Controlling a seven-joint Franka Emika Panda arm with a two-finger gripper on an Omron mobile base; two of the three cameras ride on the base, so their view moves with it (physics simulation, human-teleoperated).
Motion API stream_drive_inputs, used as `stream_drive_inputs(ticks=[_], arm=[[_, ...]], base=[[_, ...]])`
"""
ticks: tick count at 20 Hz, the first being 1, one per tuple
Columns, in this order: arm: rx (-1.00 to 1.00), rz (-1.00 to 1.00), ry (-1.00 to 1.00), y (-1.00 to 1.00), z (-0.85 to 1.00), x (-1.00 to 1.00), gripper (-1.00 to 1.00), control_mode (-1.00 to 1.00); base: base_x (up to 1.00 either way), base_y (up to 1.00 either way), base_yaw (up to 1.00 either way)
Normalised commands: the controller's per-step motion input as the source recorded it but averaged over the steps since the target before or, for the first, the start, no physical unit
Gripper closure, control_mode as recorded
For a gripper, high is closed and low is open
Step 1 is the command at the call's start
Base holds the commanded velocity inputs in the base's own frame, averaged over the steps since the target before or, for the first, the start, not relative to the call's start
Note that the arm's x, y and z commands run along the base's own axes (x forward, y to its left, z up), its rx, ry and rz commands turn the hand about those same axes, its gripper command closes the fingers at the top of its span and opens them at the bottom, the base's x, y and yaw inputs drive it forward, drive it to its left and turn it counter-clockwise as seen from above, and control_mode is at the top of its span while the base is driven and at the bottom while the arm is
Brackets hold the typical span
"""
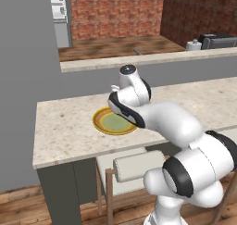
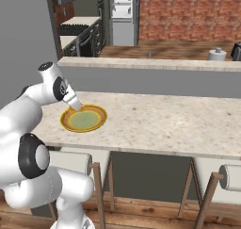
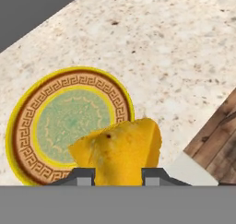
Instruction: Take the cheese, chicken drumstick, and bell pepper from the fridge and place them on the plate on the dining counter to create an appetizer plate.
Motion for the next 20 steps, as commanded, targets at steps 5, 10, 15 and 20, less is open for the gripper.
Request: stream_drive_inputs(ticks=[5, 10, 15, 20], arm=[[0.00, 0.00, 0.00, 0.00, -0.29, 0.52, 1.00, -1.00], [0.00, 0.00, 0.00, 0.00, -0.34, 0.46, 1.00, -1.00], [0.00, 0.00, 0.00, 0.03, -0.36, 0.46, 1.00, -1.00], [0.00, 0.00, 0.00, 0.09, -0.34, 0.45, 1.00, -1.00]], base=[[0.00, 0.00, 0.00], [0.00, 0.00, 0.00], [0.00, 0.00, 0.00], [0.00, 0.00, 0.00]])
